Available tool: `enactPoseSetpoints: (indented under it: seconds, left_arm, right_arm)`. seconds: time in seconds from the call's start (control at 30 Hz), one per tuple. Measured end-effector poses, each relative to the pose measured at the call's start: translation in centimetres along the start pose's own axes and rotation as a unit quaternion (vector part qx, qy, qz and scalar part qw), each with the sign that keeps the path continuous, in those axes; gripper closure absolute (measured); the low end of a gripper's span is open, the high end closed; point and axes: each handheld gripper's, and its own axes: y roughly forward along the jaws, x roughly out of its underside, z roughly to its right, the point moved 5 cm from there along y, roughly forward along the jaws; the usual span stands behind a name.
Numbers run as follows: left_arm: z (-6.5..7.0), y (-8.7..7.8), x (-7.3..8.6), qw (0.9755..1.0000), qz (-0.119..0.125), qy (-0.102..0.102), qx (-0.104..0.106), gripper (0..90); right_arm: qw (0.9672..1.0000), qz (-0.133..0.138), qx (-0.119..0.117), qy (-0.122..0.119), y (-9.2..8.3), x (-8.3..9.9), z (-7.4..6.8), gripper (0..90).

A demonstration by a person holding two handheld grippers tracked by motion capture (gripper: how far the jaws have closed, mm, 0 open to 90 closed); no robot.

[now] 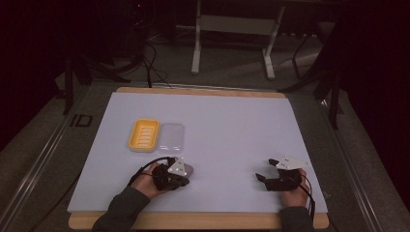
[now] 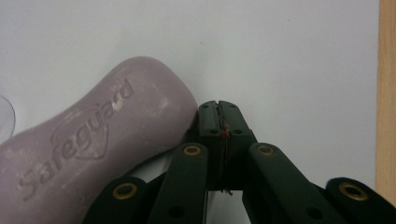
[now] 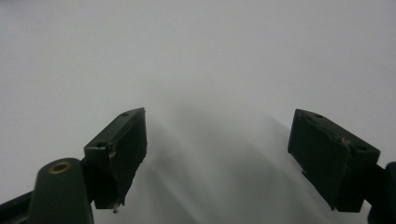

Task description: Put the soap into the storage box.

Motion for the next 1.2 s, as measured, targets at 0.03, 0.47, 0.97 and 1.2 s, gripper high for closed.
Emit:
enactPoseSetpoints:
  seconds: [0.03, 0.47, 0.97, 1.2]
  left_arm:
    - [-0.1, 0.1, -0.1, 1.0, -0.001, 0.002, -0.001, 89.5]
    - [-2.1, 0.9, -1.6, 0.9988, -0.016, -0.032, -0.034, 86.3]
    - [-3.1, -0.7, -2.2, 0.997, 0.01, -0.063, -0.043, 74.1]
    - [-3.7, -1.8, -2.5, 0.9963, 0.016, -0.073, -0.043, 65.3]
  right_arm:
    - [1.0, 0.0, 0.0, 0.0, 0.0, 0.0, 0.0, 19.3]
    - [1.0, -0.001, -0.001, 0.0, 0.0, 0.0, 0.0, 19.3]
    - [1.0, -0.004, 0.0, -0.003, 0.0, 0.0, 0.0, 19.3]
    - [1.0, -0.002, 0.0, -0.002, 0.0, 0.0, 0.0, 19.3]
